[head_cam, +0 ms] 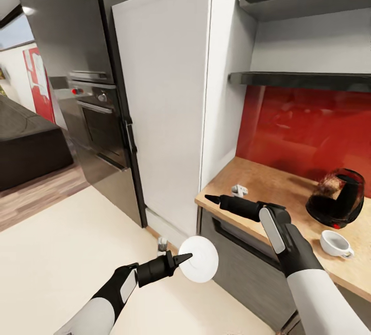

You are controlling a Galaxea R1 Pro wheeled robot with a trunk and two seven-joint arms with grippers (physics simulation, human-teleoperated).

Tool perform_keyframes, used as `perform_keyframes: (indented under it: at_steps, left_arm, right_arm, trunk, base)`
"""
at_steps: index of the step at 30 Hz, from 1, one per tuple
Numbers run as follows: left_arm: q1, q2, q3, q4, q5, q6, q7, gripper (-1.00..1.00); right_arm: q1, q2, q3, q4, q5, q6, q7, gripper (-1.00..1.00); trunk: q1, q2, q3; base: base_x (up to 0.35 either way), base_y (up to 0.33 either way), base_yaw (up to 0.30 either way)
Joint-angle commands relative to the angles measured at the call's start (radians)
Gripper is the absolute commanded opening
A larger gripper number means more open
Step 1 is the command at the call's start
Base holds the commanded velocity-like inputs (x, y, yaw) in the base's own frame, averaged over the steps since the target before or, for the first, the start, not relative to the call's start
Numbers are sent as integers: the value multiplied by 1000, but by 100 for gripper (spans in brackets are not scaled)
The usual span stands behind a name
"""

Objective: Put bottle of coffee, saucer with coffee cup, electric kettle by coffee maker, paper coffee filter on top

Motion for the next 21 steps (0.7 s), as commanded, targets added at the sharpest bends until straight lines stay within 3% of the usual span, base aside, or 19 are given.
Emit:
perform_keyframes:
  at_steps: [1, 7, 21]
  left_arm:
    - [-1, -1, 3, -1, -1, 8, 0, -100]
    - [-1, 0, 3, -2, -1, 7, 0, -100]
    - [1, 6, 3, -2, -1, 8, -5, -100]
  right_arm:
    - [-1, -1, 1, -1, -1, 4, 0, 100]
    - [-1, 1, 2, 2, 0, 4, 0, 100]
    - [-1, 5, 5, 3, 0, 4, 0, 100]
  trunk:
    - [0, -1, -2]
    - [0, -1, -2]
    - [0, -1, -2]
  base:
    - [-102, 73, 0]
    - [-22, 16, -73]
    - [-1, 0, -256]
